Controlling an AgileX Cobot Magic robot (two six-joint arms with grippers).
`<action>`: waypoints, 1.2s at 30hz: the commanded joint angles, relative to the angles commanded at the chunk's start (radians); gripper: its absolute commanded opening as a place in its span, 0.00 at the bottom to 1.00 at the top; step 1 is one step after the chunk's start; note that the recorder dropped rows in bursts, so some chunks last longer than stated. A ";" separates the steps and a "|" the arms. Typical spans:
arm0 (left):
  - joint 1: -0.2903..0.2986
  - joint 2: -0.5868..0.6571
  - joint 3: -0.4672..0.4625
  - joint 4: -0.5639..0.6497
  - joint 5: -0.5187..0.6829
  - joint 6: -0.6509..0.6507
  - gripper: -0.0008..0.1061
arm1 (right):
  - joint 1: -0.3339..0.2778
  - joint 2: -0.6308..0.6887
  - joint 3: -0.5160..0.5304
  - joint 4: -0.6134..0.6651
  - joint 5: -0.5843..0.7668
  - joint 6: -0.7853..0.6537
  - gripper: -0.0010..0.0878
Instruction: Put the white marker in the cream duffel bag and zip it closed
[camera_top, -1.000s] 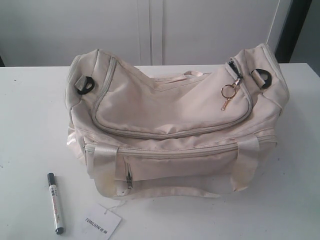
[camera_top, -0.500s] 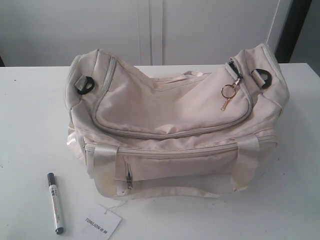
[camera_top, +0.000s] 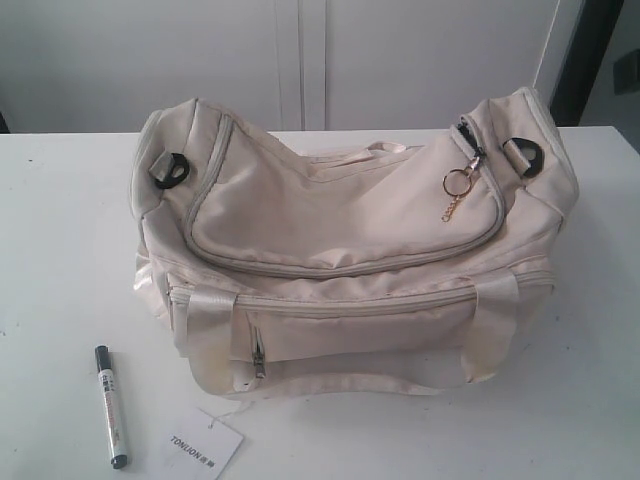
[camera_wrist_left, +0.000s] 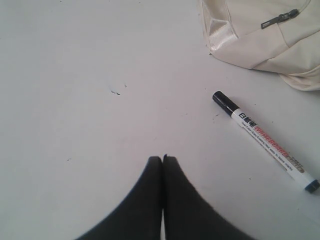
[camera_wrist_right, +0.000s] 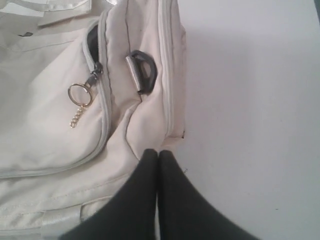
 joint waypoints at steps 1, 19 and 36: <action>0.000 0.000 0.000 0.000 0.000 0.000 0.01 | 0.000 0.011 -0.006 0.000 0.002 0.000 0.01; 0.000 0.000 0.000 0.000 0.000 0.000 0.01 | 0.000 0.187 -0.086 0.051 -0.048 -0.046 0.01; 0.000 0.000 0.000 0.000 0.000 0.000 0.01 | 0.000 0.213 -0.086 0.112 -0.161 -0.017 0.01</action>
